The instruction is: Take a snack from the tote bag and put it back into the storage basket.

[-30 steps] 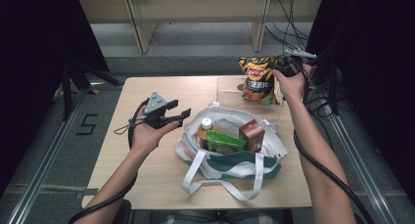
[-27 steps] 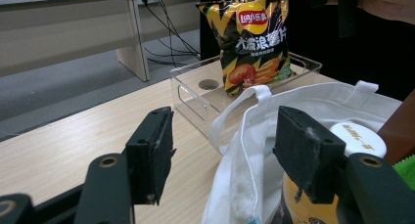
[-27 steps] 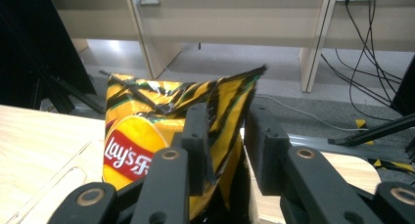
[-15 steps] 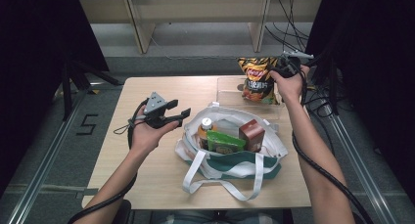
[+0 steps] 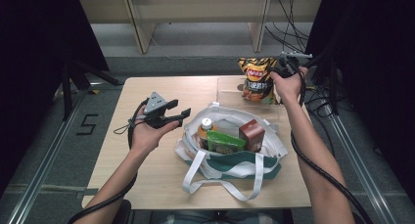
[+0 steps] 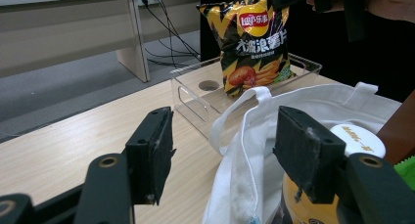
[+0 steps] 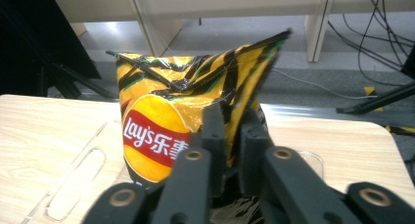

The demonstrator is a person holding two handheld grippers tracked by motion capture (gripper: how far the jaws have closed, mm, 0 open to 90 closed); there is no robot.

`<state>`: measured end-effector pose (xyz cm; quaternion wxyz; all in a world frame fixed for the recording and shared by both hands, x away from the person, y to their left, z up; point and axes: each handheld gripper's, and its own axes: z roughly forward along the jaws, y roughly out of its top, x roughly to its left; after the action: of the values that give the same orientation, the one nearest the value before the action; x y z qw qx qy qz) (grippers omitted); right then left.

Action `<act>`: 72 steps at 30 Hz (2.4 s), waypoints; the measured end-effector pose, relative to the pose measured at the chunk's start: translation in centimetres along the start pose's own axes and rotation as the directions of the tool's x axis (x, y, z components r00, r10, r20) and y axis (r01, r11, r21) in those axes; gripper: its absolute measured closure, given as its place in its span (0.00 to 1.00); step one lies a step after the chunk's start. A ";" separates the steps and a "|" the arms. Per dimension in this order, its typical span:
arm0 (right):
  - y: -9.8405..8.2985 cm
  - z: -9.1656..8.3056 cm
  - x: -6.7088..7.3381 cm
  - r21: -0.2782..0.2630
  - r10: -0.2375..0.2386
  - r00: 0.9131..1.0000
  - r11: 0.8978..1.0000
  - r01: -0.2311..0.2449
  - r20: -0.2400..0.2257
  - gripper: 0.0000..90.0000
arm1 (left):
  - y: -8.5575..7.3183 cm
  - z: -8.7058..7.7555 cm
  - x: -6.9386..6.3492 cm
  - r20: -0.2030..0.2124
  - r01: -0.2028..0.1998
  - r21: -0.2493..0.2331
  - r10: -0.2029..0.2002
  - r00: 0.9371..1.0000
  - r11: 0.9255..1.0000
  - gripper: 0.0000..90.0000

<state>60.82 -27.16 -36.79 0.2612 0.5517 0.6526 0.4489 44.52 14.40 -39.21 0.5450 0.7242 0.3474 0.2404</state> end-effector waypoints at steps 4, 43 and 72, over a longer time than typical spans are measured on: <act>0.1 -0.1 0.1 -0.004 0.003 1.000 1.000 -0.003 -0.014 1.00 | 0.0 0.1 0.0 0.001 0.003 0.003 -0.003 1.000 1.000 0.43; 1.3 1.1 1.7 -0.126 0.022 0.992 0.991 -0.039 -0.127 1.00 | 0.0 -0.1 0.1 -0.003 0.002 -0.001 -0.002 1.000 1.000 0.43; 0.6 2.5 0.5 -0.099 0.071 0.994 0.992 -0.080 -0.086 0.97 | -0.1 -0.1 0.2 -0.002 -0.001 0.003 0.001 1.000 1.000 0.43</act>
<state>63.05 -25.94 -37.32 0.2448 0.5429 0.6176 0.5137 44.55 14.58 -39.30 0.5435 0.7248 0.3480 0.2411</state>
